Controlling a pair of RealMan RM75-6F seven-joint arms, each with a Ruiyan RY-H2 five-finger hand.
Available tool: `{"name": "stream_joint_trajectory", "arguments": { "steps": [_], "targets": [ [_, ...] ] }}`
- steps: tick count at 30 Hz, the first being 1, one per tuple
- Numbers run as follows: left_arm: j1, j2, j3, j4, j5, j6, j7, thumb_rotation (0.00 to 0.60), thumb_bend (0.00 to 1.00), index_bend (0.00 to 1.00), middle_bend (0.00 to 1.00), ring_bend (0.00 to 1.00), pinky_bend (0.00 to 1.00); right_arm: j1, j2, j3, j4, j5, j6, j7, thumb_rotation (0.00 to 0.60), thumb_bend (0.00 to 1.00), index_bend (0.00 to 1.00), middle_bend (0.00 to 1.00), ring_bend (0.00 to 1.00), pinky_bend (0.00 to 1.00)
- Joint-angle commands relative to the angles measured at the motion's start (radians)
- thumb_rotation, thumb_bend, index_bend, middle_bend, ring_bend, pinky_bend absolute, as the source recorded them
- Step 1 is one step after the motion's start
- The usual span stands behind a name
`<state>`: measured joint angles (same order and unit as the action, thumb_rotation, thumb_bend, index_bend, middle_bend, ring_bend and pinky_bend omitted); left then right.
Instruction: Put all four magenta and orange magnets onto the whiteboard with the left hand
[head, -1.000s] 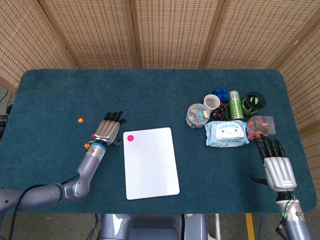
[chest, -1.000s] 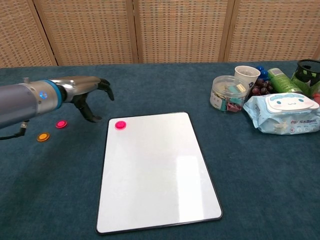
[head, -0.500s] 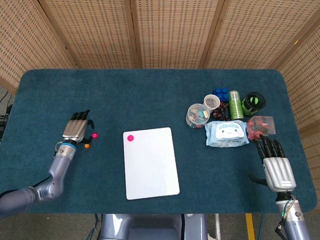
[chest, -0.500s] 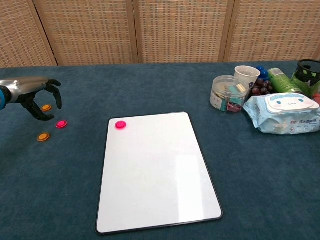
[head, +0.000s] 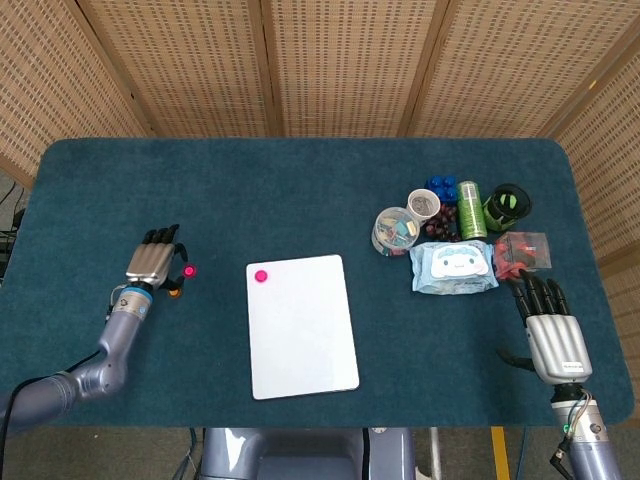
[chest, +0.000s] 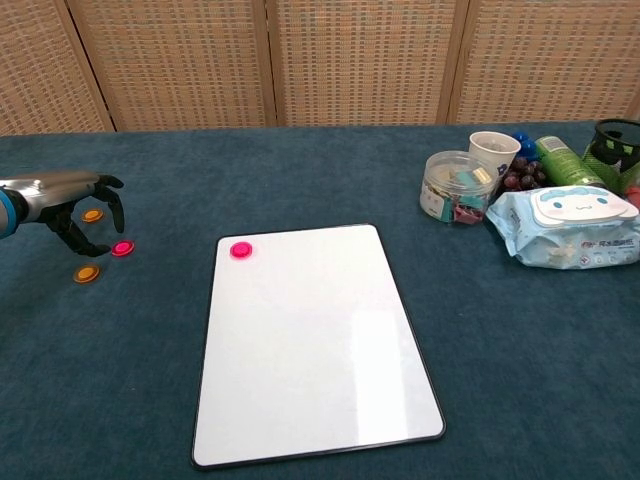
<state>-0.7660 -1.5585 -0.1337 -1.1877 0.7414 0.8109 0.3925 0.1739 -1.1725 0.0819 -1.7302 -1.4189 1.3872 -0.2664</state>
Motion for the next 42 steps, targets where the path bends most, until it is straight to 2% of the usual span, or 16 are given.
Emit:
{"name": "stream_joint_trajectory", "arguments": {
  "steps": [1,17,26,35,42],
  "targets": [
    [-0.002,-0.005,0.000,0.003,0.000,-0.002,0.005,0.600,0.32,0.41,0.00,0.00,0.00,0.000,0.001,0.000,-0.001,0.000,0.000,0.000,0.600,0.14,0.00,0.00,0.00,0.00],
    [-0.003,-0.065,-0.004,0.075,-0.007,-0.013,0.019,0.600,0.32,0.41,0.00,0.00,0.00,0.000,0.002,0.000,-0.002,0.002,-0.002,0.007,0.600,0.14,0.00,0.00,0.00,0.00],
    [0.002,-0.077,-0.015,0.082,-0.003,0.003,0.023,0.600,0.34,0.55,0.00,0.00,0.00,0.001,0.003,0.000,-0.002,0.003,-0.003,0.011,0.600,0.14,0.00,0.00,0.00,0.00],
    [0.006,-0.042,-0.034,0.016,0.022,0.037,0.020,0.600,0.35,0.56,0.00,0.00,0.00,0.001,0.003,0.000,-0.004,0.006,-0.005,0.011,0.600,0.14,0.00,0.00,0.00,0.00],
    [-0.016,-0.010,-0.055,-0.113,0.061,0.081,0.050,0.600,0.34,0.56,0.00,0.00,0.00,0.002,0.004,0.000,-0.006,0.007,-0.006,0.014,0.600,0.14,0.00,0.00,0.00,0.00]
  ]
}}
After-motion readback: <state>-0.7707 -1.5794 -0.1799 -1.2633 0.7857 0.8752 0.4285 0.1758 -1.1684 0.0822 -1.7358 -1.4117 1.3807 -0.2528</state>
